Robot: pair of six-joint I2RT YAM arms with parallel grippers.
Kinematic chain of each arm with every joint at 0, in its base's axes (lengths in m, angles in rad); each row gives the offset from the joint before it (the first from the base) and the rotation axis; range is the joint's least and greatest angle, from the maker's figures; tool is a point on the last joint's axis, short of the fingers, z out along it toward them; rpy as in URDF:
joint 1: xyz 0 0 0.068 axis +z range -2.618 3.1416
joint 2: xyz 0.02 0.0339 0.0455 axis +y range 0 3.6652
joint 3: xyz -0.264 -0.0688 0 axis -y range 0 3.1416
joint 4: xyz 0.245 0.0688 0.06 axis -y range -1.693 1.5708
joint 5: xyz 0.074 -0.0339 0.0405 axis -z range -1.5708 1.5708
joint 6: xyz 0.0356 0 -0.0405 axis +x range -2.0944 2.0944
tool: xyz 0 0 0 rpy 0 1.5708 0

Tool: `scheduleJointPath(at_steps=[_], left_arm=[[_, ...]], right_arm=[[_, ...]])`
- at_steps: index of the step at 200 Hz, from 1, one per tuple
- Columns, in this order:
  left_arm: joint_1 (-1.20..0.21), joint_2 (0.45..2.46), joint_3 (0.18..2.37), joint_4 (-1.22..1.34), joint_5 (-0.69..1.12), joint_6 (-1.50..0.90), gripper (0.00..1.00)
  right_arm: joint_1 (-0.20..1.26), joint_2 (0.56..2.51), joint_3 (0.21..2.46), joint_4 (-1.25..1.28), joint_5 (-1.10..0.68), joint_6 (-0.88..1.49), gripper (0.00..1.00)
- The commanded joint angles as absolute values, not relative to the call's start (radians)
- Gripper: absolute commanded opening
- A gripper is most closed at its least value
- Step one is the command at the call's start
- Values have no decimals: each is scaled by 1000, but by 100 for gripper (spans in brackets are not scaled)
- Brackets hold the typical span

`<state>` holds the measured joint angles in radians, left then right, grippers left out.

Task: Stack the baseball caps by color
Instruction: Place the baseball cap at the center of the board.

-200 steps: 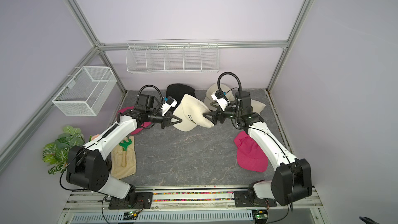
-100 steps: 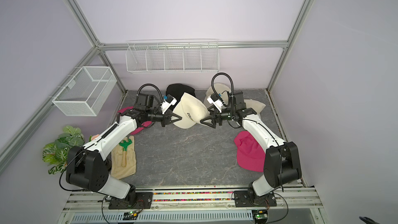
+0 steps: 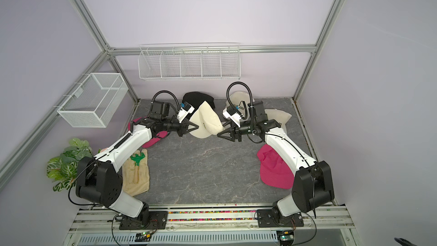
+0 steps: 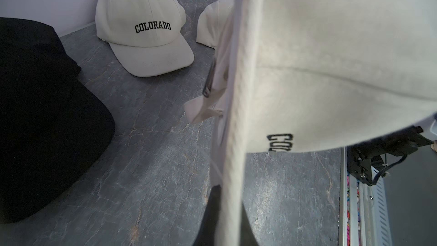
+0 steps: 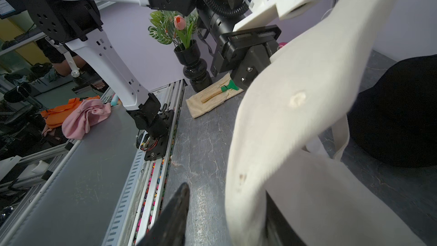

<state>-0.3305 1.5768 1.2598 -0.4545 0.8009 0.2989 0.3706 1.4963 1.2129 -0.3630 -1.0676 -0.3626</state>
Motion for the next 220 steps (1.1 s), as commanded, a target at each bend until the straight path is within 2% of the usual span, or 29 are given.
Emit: scheduleJointPath(at_steps=[1,13,21,45,71,88,109,136,195,220], left_arm=[[-306,1594,1300,-453,806,292,0],[-306,1598,1314,-482,834,313,0],[-307,1606,1322,-498,864,324,0],[-310,1619,1330,-528,924,362,0],[-317,1623,1340,-561,940,391,0],[-316,1613,1333,-549,895,384,0],[-312,1623,1332,-533,822,354,0],[-296,1647,1341,-474,791,272,0],[-295,1654,1342,-469,762,260,0],[-295,1654,1339,-471,765,259,0]], right_arm=[[392,1491,1224,-423,-995,-453,53],[401,1500,1221,-423,-946,-475,55],[407,1514,1223,-410,-919,-473,65],[417,1573,1260,-364,-940,-457,84],[420,1642,1303,-278,-987,-393,88],[422,1663,1340,-322,-1038,-413,83],[422,1637,1353,-448,-1096,-510,70],[422,1569,1310,-507,-1071,-550,57],[425,1527,1266,-525,-1043,-563,48],[425,1547,1274,-519,-1016,-559,35]])
